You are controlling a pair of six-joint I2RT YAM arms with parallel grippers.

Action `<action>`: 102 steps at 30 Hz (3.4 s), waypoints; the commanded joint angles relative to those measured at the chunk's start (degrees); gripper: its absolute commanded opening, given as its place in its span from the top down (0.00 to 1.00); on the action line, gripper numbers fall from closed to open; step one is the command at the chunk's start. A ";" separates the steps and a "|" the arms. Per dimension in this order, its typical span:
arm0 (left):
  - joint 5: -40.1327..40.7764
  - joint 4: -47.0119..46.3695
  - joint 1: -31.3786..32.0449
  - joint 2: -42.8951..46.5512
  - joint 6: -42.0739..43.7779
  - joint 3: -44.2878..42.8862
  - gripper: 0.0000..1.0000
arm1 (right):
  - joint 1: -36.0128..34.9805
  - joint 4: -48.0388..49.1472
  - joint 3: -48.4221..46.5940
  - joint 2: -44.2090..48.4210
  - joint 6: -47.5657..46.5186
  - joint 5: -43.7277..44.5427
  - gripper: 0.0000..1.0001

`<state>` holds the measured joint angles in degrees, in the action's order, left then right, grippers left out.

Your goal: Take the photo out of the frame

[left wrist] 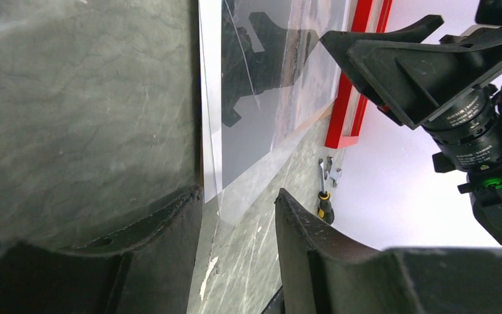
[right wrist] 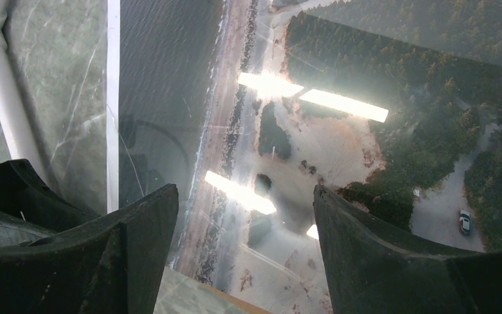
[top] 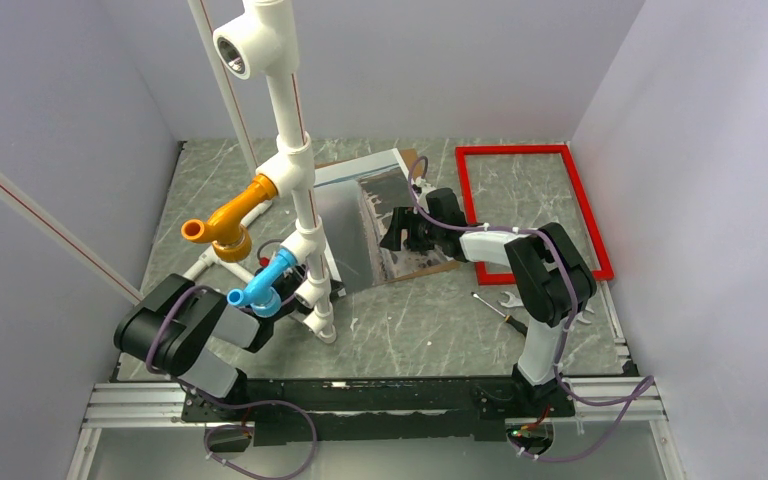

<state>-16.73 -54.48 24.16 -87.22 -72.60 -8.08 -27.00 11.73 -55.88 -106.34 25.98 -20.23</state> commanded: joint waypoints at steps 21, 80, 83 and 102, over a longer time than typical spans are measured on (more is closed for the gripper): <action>-3.80 -3.65 1.07 -1.17 -1.20 -0.98 0.63 | -0.76 -3.99 0.15 -2.00 -0.23 -0.43 0.22; 4.29 41.59 1.09 22.09 15.67 -17.15 1.00 | -3.86 -4.95 3.47 13.44 -7.87 5.42 0.02; 2.13 44.80 1.05 22.59 15.64 -19.62 1.00 | -4.53 -6.52 3.63 16.96 -8.13 6.80 0.01; 2.53 65.55 0.35 29.23 18.72 -31.29 1.00 | -13.62 -7.98 9.38 31.10 -18.28 11.31 0.00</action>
<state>-15.03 6.81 24.93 -59.72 -56.60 -35.29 -38.26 2.57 -47.11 -77.58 13.50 -10.44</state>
